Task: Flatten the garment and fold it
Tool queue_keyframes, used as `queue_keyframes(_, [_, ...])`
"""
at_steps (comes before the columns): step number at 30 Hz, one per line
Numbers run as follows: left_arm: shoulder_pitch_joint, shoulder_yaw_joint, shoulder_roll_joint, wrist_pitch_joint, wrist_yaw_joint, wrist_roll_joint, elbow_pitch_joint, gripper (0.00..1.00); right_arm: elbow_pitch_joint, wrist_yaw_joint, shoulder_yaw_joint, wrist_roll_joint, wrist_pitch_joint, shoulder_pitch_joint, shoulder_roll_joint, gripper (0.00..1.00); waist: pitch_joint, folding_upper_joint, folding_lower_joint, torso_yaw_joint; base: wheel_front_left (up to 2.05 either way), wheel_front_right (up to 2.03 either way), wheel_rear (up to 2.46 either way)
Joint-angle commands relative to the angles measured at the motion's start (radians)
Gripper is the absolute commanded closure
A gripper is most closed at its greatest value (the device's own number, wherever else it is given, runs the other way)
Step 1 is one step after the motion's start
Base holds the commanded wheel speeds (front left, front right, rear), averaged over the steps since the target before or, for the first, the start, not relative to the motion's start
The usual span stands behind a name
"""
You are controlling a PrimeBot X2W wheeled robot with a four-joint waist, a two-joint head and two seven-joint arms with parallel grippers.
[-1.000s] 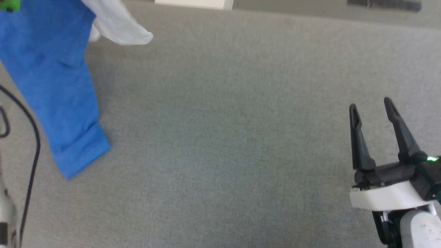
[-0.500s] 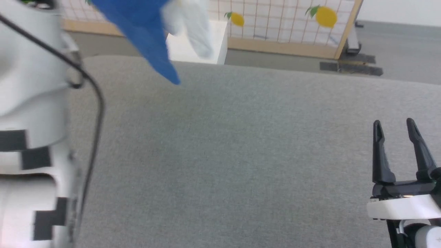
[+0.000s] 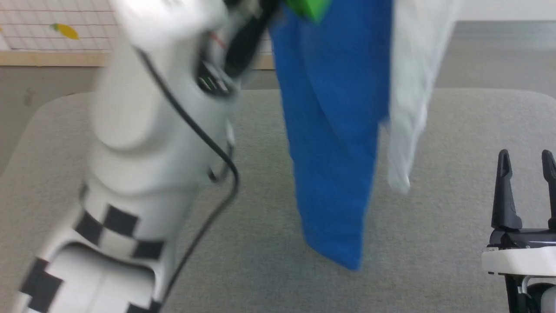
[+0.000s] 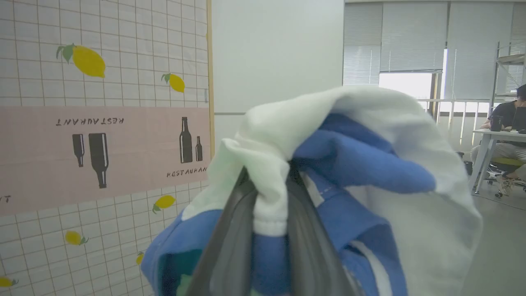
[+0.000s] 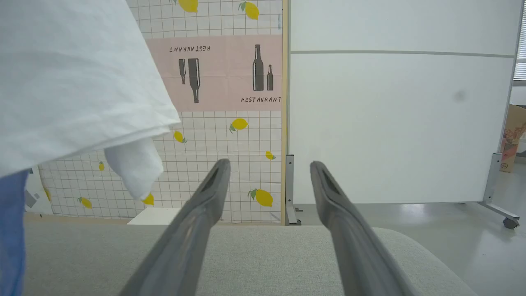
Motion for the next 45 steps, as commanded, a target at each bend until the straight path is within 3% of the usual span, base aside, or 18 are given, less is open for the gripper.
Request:
queue_keyframes(1, [0.056, -0.04, -0.005, -0.013, 0.024, -0.028, -0.011, 1.0, -0.006, -0.002, -0.003, 0.007, -0.005, 0.001, 0.001, 0.0, 0.033, -0.0001, 0.0001, -0.038, 0.0, 0.0, 0.0])
queue_keyframes(7, [0.289, -0.227, -0.002, -0.087, 0.078, -0.015, 0.029, 1.0, -0.014, -0.002, 0.006, 0.017, -0.003, -0.013, 0.001, 0.0, 0.093, -0.0001, 0.0001, -0.089, 0.0, 0.0, 0.0])
queue_keyframes(13, [0.49, -0.339, 0.013, -0.174, 0.089, 0.04, 0.255, 1.0, -0.013, -0.002, 0.037, 0.016, -0.002, -0.045, 0.001, 0.0, 0.163, -0.0001, 0.0001, -0.139, 0.0, 0.0, 0.0])
queue_keyframes(18, [0.528, -0.386, 0.002, -0.218, 0.096, 0.049, 0.407, 1.0, -0.005, -0.002, 0.051, 0.017, -0.003, -0.061, 0.001, 0.0, 0.192, -0.0001, 0.0001, -0.152, 0.0, 0.0, 0.0])
queue_keyframes(19, [0.528, -0.393, 0.0, -0.226, 0.094, 0.046, 0.431, 0.12, -0.001, -0.002, 0.054, 0.017, -0.003, -0.064, 0.001, 0.0, 0.193, -0.0001, 0.0001, -0.152, 0.0, 0.0, 0.0])
queue_keyframes(20, [0.522, -0.397, -0.001, -0.239, 0.095, 0.047, 0.444, 0.0, 0.002, -0.002, 0.055, 0.016, -0.003, -0.066, 0.001, 0.0, 0.192, -0.0001, 0.0001, -0.151, 0.0, 0.0, 0.0])
queue_keyframes(24, [0.497, -0.387, -0.004, -0.311, 0.084, 0.015, 0.455, 0.0, 0.014, -0.002, 0.05, 0.009, -0.001, -0.059, 0.001, 0.0, 0.156, -0.0001, 0.0001, -0.127, 0.0, 0.0, 0.0])
queue_keyframes(30, [0.524, -0.326, 0.016, -0.401, 0.085, -0.044, 0.349, 0.0, 0.024, -0.002, 0.039, 0.003, 0.009, -0.022, 0.001, 0.0, 0.058, -0.0001, 0.0001, -0.077, 0.0, 0.0, 0.0])
queue_keyframes(39, [0.79, -0.171, 0.266, -0.542, 0.223, -0.023, -0.05, 0.0, -0.006, -0.002, 0.014, 0.008, 0.037, 0.043, 0.001, 0.0, -0.006, -0.0001, 0.0001, -0.017, 0.0, 0.0, 0.0])
queue_keyframes(42, [0.915, -0.11, 0.301, -0.565, 0.246, -0.022, -0.175, 0.0, -0.016, -0.002, 0.009, 0.013, 0.041, 0.055, 0.001, 0.0, 0.002, -0.0001, 0.0001, -0.005, 0.0, 0.0, 0.0])
queue_keyframes(45, [1.026, -0.038, 0.321, -0.571, 0.286, 0.072, -0.269, 0.0, -0.019, -0.002, 0.015, 0.02, 0.046, 0.059, 0.001, 0.0, 0.018, -0.0001, 0.0001, 0.001, 0.0, 0.0, 0.0])
